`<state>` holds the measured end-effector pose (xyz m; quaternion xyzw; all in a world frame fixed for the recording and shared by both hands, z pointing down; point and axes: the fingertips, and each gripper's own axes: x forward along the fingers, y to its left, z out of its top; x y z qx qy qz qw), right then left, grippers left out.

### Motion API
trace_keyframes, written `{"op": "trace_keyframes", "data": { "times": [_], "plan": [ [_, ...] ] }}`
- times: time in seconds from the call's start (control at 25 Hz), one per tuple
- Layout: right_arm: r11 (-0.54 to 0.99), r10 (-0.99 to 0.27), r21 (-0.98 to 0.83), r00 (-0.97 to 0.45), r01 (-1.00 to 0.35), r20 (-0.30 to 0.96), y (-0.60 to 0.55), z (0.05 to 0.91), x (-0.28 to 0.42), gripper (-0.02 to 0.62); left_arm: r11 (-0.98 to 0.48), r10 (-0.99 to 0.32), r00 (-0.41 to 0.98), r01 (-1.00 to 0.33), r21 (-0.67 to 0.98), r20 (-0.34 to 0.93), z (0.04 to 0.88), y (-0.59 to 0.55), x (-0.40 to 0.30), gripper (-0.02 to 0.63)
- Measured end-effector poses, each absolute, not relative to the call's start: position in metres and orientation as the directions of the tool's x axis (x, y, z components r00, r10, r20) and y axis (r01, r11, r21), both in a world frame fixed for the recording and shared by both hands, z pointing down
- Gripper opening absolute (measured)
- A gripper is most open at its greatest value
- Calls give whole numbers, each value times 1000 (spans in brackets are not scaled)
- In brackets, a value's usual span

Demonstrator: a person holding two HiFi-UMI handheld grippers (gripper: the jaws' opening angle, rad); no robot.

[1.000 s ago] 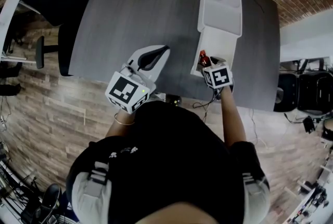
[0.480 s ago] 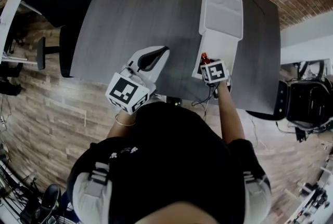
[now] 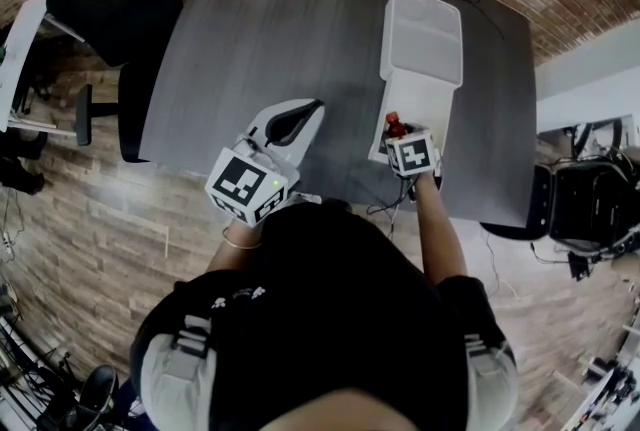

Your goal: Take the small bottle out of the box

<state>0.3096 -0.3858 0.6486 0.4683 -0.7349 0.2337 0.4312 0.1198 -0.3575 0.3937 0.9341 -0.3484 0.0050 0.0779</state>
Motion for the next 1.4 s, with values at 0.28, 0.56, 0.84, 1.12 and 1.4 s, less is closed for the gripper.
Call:
{"op": "trace_keyframes", "data": {
  "times": [0.28, 0.56, 0.84, 1.12, 1.4],
  "plan": [
    [268, -613, -57, -215, -962, 760, -383, 613, 325, 221, -755, -640, 765, -643, 132, 71, 392, -360, 124, 2],
    [182, -744, -124, -219, -975, 632, -376, 557, 339, 219, -802, -582, 810, -587, 112, 71, 387, -364, 148, 2],
    [109, -873, -180, -180, -978, 454, -363, 488, 361, 221, -855, -505, 860, -510, 91, 75, 381, -365, 185, 2],
    [75, -949, -180, -126, -981, 290, -344, 424, 380, 221, -897, -430, 900, -435, 79, 67, 376, -360, 220, 2],
    [53, -979, -174, -86, -983, 184, -328, 381, 392, 221, -919, -382, 922, -387, 73, 67, 369, -356, 241, 2]
  ]
}}
